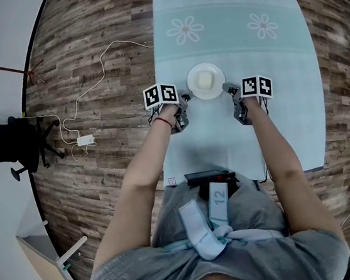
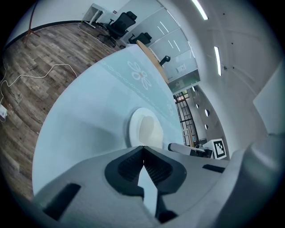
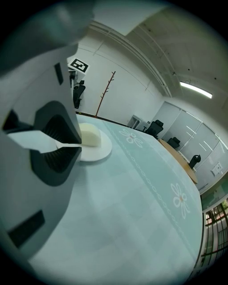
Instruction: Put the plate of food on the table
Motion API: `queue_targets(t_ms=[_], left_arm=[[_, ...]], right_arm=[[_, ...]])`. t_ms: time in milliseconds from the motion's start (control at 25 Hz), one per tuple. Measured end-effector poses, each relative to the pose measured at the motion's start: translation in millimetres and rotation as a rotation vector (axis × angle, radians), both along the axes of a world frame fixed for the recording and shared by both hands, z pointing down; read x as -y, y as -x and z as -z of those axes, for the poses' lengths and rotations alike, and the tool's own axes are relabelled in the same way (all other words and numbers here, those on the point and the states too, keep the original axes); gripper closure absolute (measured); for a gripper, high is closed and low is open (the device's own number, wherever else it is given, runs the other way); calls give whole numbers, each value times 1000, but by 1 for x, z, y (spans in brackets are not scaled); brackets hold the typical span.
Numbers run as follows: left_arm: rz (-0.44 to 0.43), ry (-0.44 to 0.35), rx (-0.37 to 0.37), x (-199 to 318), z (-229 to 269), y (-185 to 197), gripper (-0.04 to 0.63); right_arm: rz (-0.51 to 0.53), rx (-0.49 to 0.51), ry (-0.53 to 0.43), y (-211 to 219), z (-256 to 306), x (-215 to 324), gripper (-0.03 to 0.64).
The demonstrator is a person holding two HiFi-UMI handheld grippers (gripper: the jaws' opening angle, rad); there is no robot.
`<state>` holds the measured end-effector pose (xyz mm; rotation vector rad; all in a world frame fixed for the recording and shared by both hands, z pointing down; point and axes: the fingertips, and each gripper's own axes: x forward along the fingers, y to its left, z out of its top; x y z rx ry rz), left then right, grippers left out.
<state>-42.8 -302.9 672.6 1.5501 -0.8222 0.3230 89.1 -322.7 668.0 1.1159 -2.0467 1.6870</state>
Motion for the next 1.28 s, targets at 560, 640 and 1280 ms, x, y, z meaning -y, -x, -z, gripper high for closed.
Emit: queue_targets(t_ms=[560, 640, 1280], left_arm=[[-29, -74, -21, -16, 19, -10, 575], [-42, -93, -22, -20, 23, -13, 575], [-131, -266, 7, -75, 48, -21, 575]], right_arm=[[50, 8, -50, 8, 20, -25, 577], [64, 7, -63, 10, 23, -31, 577], [199, -72, -274, 27, 61, -86, 577]])
